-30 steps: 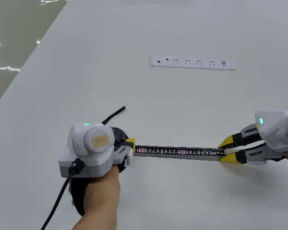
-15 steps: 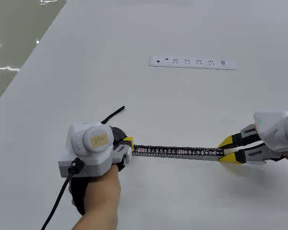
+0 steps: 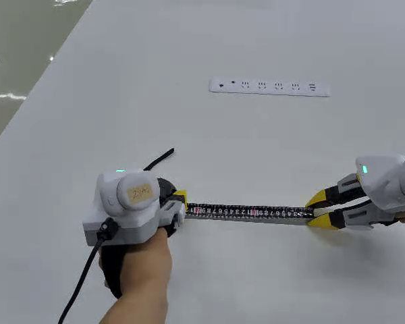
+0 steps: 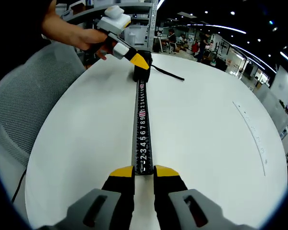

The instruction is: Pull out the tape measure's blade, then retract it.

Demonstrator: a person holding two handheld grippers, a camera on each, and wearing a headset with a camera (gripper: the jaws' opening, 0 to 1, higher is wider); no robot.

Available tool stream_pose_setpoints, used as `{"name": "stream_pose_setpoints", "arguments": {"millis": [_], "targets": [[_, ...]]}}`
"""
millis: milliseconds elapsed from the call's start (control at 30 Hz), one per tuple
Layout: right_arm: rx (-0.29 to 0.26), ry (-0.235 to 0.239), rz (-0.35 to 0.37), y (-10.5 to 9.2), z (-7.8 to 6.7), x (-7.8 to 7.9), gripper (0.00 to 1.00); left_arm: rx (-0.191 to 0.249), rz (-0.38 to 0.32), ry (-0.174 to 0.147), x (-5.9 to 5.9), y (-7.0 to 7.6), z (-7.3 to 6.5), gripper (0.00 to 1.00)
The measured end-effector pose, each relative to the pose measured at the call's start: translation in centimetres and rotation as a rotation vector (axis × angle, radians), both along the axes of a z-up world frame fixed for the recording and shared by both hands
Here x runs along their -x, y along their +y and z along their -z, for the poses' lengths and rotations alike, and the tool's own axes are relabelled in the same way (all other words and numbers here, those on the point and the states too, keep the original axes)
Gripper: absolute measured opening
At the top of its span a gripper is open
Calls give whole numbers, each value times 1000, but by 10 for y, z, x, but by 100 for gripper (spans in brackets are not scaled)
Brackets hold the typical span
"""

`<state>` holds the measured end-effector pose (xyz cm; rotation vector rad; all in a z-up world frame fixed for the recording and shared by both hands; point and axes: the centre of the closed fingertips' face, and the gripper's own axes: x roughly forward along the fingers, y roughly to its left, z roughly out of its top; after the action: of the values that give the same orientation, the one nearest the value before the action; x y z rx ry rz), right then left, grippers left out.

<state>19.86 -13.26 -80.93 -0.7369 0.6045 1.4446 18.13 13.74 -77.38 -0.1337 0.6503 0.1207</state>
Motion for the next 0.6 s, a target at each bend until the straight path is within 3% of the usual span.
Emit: {"name": "stream_pose_setpoints", "arguments": {"millis": [267,600], "targets": [[-7,2,5,-1,1,-1,14,3,-4,6,0,-1,0,60],[2,-8,-1,-2,2,-1,14,-24,1,15,1,-1,1,59]]}}
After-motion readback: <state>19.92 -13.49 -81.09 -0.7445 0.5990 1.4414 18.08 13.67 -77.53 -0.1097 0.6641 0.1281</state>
